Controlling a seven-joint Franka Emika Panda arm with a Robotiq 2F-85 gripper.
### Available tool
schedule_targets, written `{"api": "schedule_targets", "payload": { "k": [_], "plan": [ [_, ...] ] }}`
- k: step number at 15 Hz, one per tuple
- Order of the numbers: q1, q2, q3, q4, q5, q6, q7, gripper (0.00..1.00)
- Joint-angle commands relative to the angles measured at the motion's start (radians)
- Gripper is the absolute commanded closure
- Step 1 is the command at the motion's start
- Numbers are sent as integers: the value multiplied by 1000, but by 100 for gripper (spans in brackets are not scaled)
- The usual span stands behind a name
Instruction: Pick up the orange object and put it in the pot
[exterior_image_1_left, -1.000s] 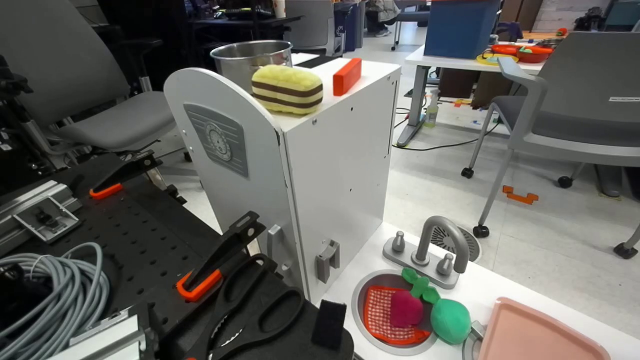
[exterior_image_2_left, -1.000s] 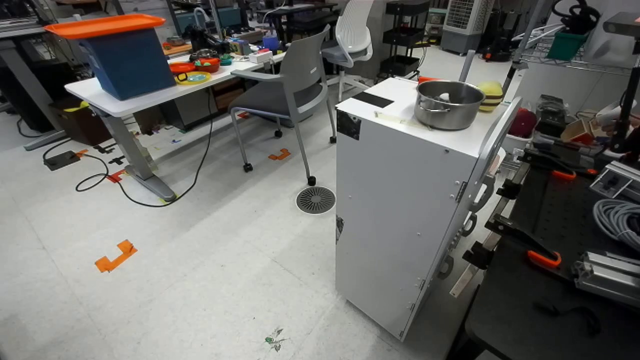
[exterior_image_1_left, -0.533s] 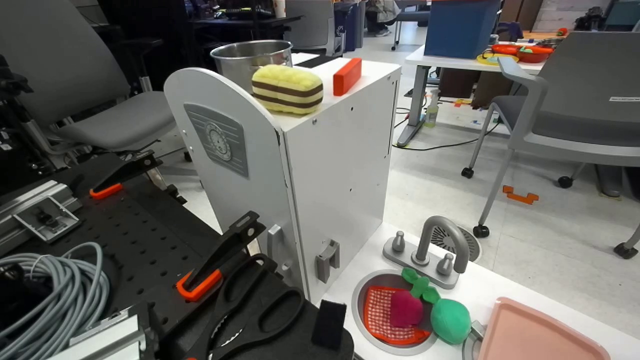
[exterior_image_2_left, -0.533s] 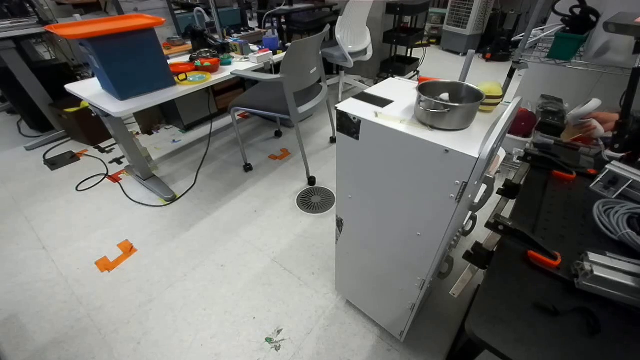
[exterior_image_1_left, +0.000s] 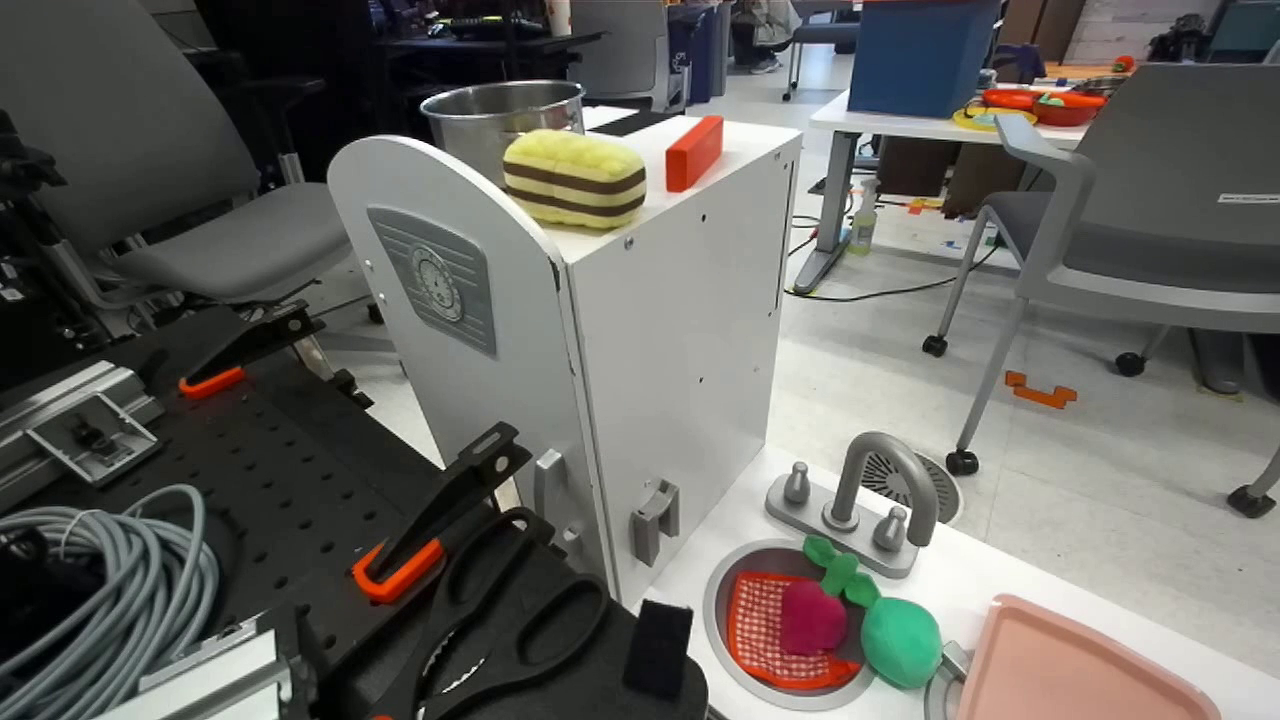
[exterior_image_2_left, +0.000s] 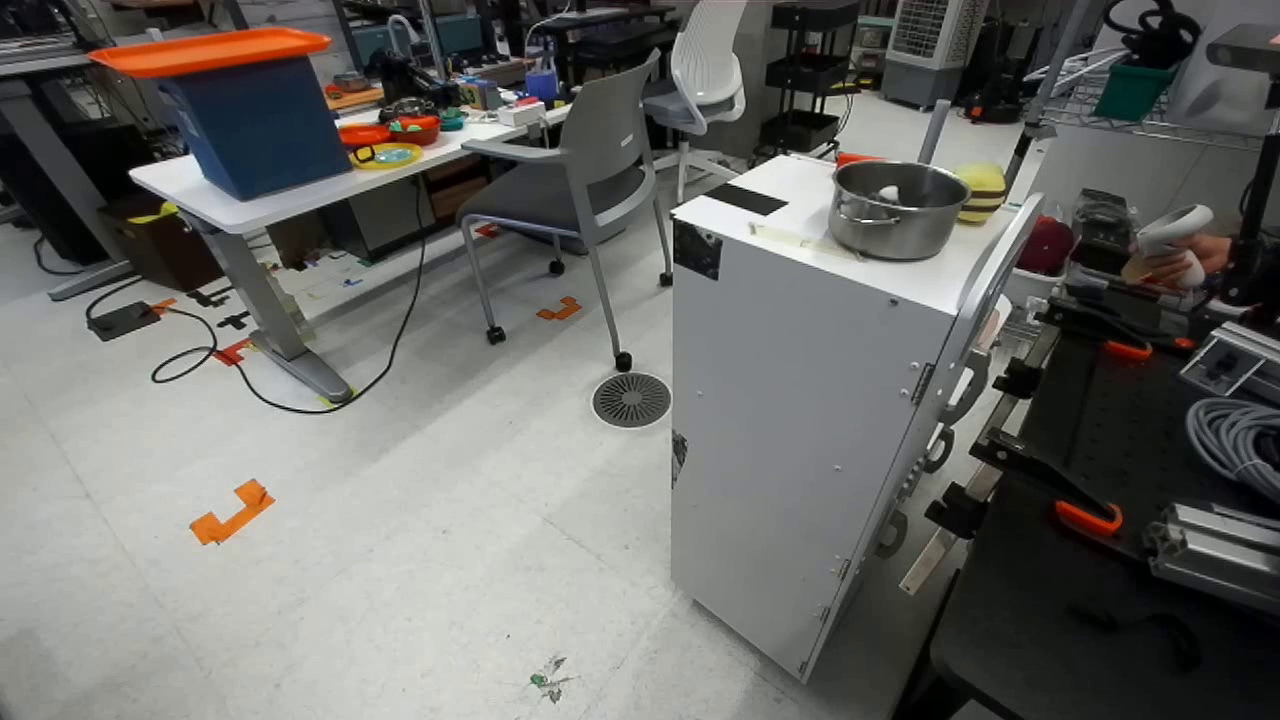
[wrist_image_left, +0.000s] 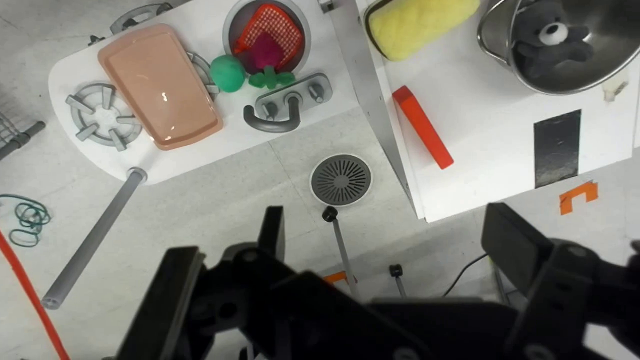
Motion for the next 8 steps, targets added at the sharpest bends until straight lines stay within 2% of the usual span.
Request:
{"api": "schedule_targets", "payload": {
  "k": [1, 6, 8],
  "plan": [
    [6, 32, 24, 30, -5, 24, -1, 0],
    [15, 9, 28, 5, 43, 32, -52, 0],
    [6, 30, 31, 16, 18, 26, -27, 0]
  ]
}}
